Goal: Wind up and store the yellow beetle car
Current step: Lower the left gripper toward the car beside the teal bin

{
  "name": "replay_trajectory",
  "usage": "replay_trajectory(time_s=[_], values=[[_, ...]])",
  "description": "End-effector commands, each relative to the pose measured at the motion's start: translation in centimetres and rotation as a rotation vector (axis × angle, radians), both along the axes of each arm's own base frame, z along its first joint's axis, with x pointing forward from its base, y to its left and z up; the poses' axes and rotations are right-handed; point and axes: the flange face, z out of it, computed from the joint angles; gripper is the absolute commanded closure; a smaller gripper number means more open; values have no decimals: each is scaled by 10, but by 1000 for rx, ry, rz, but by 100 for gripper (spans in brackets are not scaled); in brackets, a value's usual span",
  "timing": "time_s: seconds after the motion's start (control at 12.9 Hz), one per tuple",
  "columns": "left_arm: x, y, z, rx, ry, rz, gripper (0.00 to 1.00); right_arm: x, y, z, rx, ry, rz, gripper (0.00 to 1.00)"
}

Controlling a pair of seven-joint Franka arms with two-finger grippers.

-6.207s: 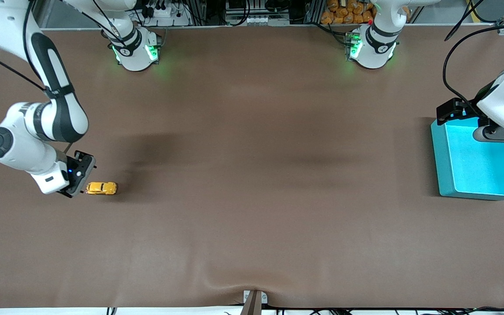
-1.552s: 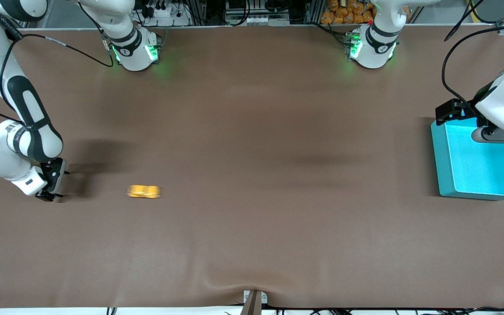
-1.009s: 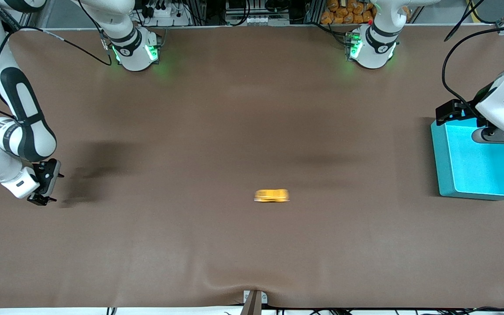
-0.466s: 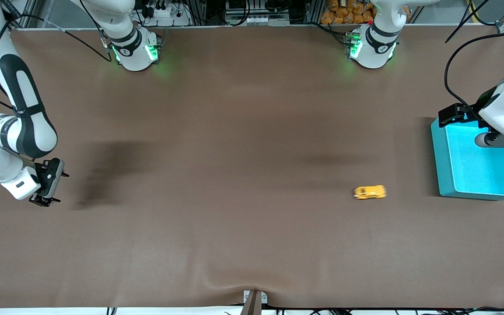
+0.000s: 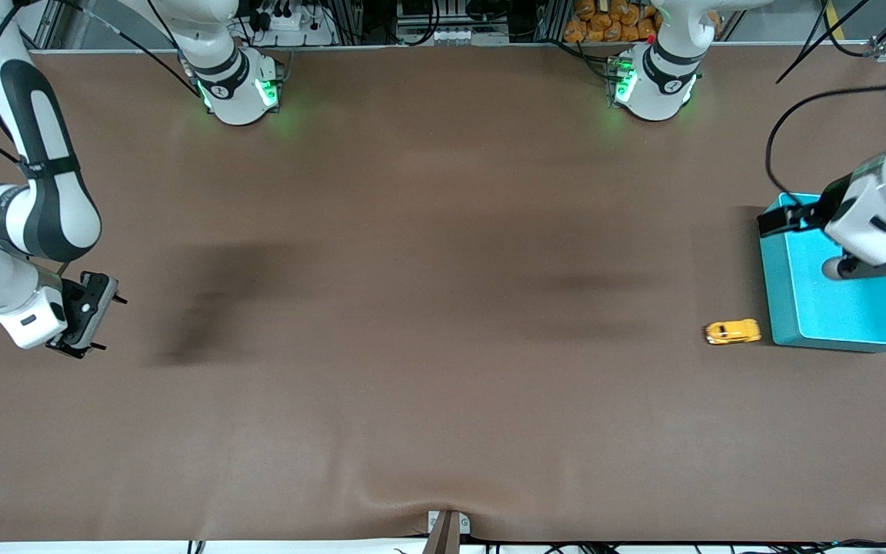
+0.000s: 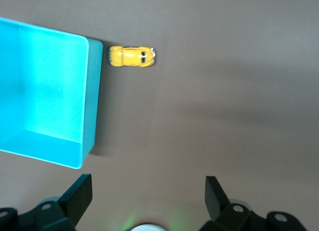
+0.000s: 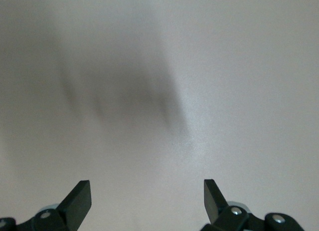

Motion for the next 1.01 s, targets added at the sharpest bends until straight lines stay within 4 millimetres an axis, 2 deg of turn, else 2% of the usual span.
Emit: replay_trajectory(time_s=[0.0,0.16,0.39,0.54,0.85,0.93], values=[[0,-3,-40,28,-45,184,0,-10,13,30,-1,1,-76,0],[1,-2,-70,48,-68,341,0,-13,21,50,-3,-8,-129,0],[13,5,-114,70,-109,605,0,-22,28,75,-5,-4,-238,0],[16,19,-137,119,-133,727,0,-32,46,94,-8,-12,-297,0],[14,37,-209,260,-223,993,0,-49,75,130,-15,-12,-424,0],[16,42,-223,273,-238,1057,0,-51,78,134,-19,-7,-447,0]])
